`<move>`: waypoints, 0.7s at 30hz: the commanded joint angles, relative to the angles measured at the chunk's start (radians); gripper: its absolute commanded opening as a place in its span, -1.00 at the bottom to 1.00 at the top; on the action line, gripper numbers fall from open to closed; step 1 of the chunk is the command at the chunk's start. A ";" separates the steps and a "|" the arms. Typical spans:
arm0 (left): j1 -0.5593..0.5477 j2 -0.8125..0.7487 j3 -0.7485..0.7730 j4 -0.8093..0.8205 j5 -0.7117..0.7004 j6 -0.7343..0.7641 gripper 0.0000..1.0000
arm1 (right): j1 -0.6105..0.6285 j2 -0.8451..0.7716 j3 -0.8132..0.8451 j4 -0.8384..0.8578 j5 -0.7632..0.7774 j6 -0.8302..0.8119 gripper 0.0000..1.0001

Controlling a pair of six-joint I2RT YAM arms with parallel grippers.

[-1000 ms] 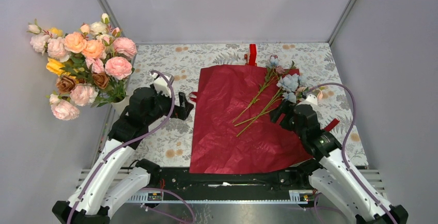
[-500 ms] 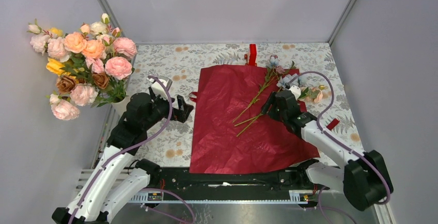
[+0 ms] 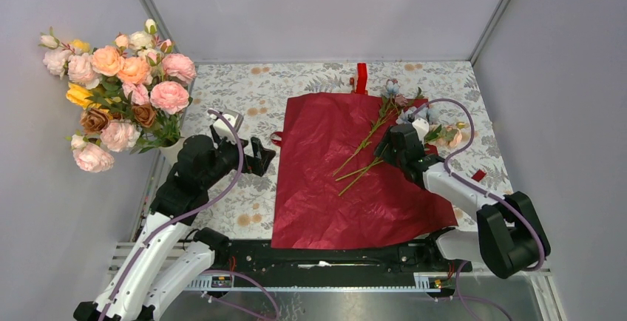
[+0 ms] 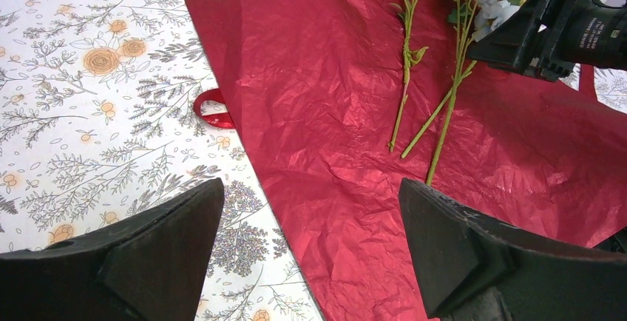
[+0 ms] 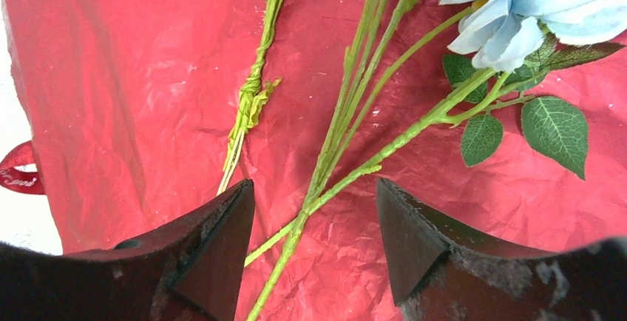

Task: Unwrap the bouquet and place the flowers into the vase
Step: Pick up the fake flower from the wrapping paper.

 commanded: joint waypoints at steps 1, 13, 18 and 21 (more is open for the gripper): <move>-0.002 -0.016 -0.007 0.057 -0.014 -0.003 0.95 | -0.024 0.049 0.059 0.051 0.019 0.014 0.34; -0.002 -0.016 -0.007 0.056 -0.017 -0.002 0.95 | -0.045 0.210 0.118 0.059 -0.007 0.041 0.11; -0.002 -0.014 -0.005 0.052 -0.016 -0.001 0.95 | -0.047 0.238 0.125 0.101 -0.037 0.043 -0.13; -0.002 -0.012 -0.006 0.051 -0.017 0.001 0.96 | -0.047 0.241 0.123 0.106 -0.032 0.051 -0.26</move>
